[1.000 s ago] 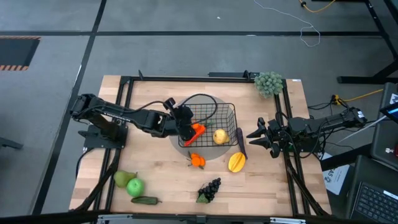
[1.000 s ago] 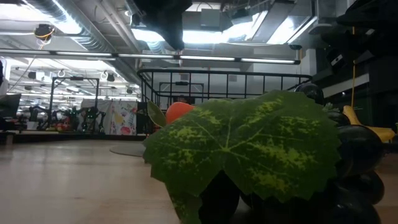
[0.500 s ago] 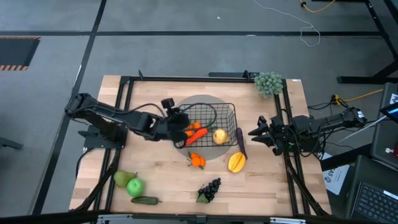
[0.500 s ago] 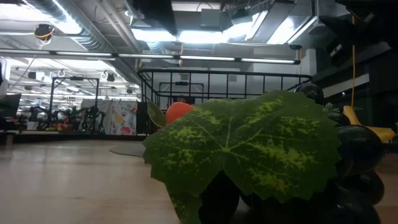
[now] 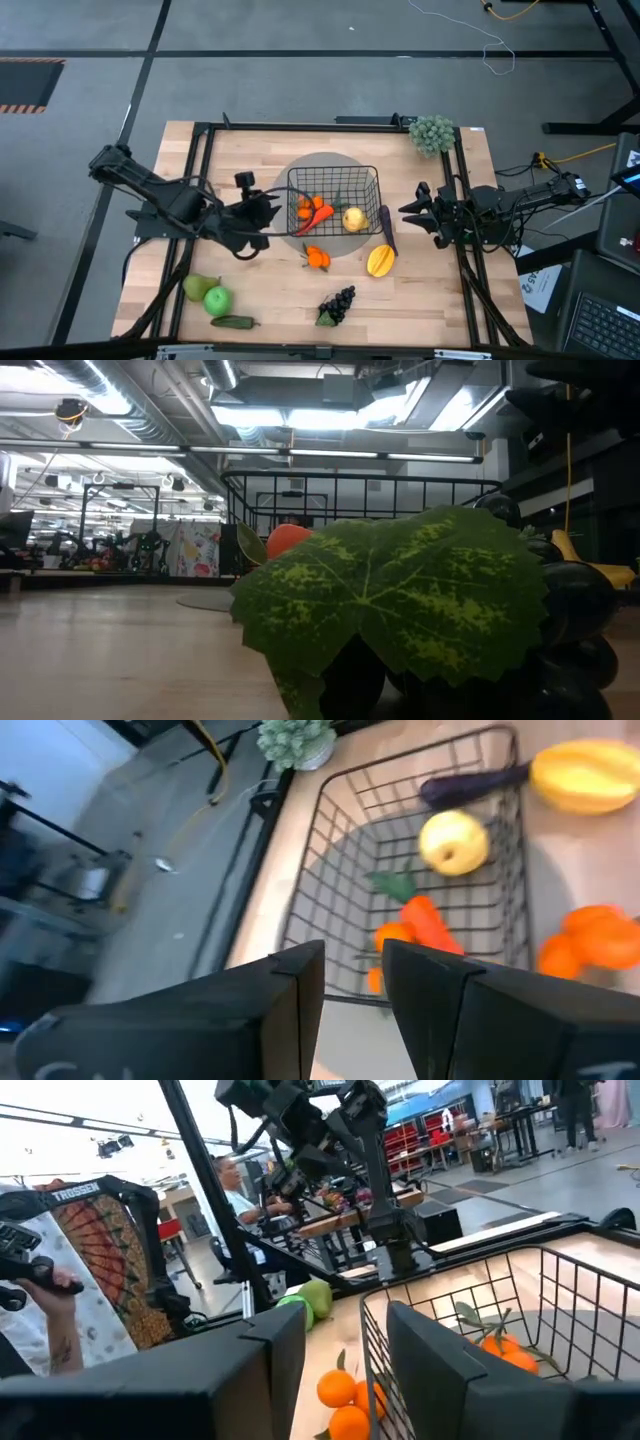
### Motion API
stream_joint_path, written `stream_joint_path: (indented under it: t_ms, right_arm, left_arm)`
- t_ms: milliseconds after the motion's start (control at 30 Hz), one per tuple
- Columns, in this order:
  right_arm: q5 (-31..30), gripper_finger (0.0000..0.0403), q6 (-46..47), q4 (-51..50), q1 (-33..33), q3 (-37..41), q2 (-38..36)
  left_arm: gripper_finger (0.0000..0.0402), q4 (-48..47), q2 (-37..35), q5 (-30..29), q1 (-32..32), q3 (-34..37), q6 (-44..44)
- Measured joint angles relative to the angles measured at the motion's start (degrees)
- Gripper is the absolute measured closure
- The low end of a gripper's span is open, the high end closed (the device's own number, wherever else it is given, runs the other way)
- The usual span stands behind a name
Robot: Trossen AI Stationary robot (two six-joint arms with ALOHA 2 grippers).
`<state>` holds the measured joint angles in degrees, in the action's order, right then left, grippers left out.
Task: Build produce basket
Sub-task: Put the green chili pepper into the wire basket
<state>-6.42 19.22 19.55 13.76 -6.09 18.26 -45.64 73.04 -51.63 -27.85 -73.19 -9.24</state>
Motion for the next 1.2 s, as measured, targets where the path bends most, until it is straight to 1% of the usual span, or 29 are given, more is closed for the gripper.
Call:
stream_joint_path:
  t_ms: [100, 167, 200, 267, 300, 367, 400, 500, 600, 633, 700, 767, 800, 867, 933, 1000, 1100, 1200]
  right_arm:
    - [0.0, 0.0263, 3.7, 0.3, 0.0, 0.0, 0.0]
    - [1.0, 0.0263, 9.5, 0.6, 0.0, 0.0, 0.0]
    - [2.7, 0.0263, 12.6, 0.9, 0.0, 0.0, 0.0]
    - [8.8, 0.0263, 17.4, 3.2, 0.0, 0.0, 0.0]
    - [13.1, 0.0263, 18.8, 4.1, 0.0, -0.2, 0.0]
    - [21.2, 0.0263, 20.3, 4.9, 0.3, -1.6, 0.0]
    - [23.6, 0.0263, 20.6, 5.2, 0.8, -3.0, 0.0]
    - [26.3, 0.0263, 15.6, 5.2, 2.6, -7.4, 0.1]
    - [30.8, 0.0263, 7.8, 5.2, 5.0, -12.5, 1.6]
    - [32.7, 0.0263, 5.9, 5.2, 5.8, -14.1, 2.3]
    - [34.9, 0.0263, 3.3, 4.9, 7.4, -17.5, 4.3]
    - [34.8, 0.0263, 2.7, 2.6, 8.8, -21.1, 6.5]
    - [34.1, 0.0263, 2.7, -0.2, 9.2, -23.3, 7.8]
    - [30.1, 0.0263, 2.7, -8.0, 9.9, -28.1, 10.7]
    - [23.4, 0.0263, 3.6, -18.1, 10.3, -33.6, 13.8]
    - [15.6, 0.0263, 6.6, -30.9, 10.6, -39.8, 16.9]
    - [2.3, 0.0263, 14.3, -54.2, 10.6, -48.8, 22.0]
    - [-8.6, 0.0263, 26.3, -72.8, 10.5, -53.5, 26.6]
  left_arm:
    - [0.0305, 0.0, -0.2, 0.5, -1.0, 0.0, -0.9]
    - [0.0305, 0.0, -0.1, 0.6, -1.7, 0.0, -0.9]
    - [0.0305, 0.0, -0.1, 0.6, -1.9, 0.0, -0.9]
    - [0.0305, 0.0, -0.1, 0.6, -2.0, 0.0, -0.8]
    - [0.0305, 0.0, -0.1, 0.6, -2.0, 0.0, -0.8]
    - [0.0305, 0.0, -0.1, 0.6, -2.0, 0.0, -0.9]
    - [0.0305, 0.0, -0.1, 0.6, -2.0, 0.0, -1.2]
    - [0.0305, -3.3, -0.1, 0.4, -2.0, 0.0, -6.0]
    - [0.0305, -9.1, -1.4, -1.9, -2.0, 1.7, -15.1]
    - [0.0305, -9.7, -2.4, -2.7, -2.1, 2.6, -17.4]
    - [0.0305, -8.2, -5.0, -3.1, -1.7, 4.7, -18.7]
    - [0.0305, -5.6, -7.3, -1.9, -0.8, 7.4, -18.0]
    - [0.0305, -3.8, -8.3, -0.9, -0.2, 9.1, -17.2]
    - [0.0305, -0.9, -11.1, 1.0, 1.3, 12.6, -15.8]
    - [0.0305, 2.6, -14.8, 3.4, 2.6, 16.1, -14.9]
    - [0.0305, 6.7, -19.3, 6.2, 3.6, 20.0, -13.6]
    - [0.0305, 16.1, -25.6, 10.9, 5.0, 25.9, -8.7]
    - [0.0305, 24.9, -30.8, 15.0, 6.4, 30.6, -2.1]
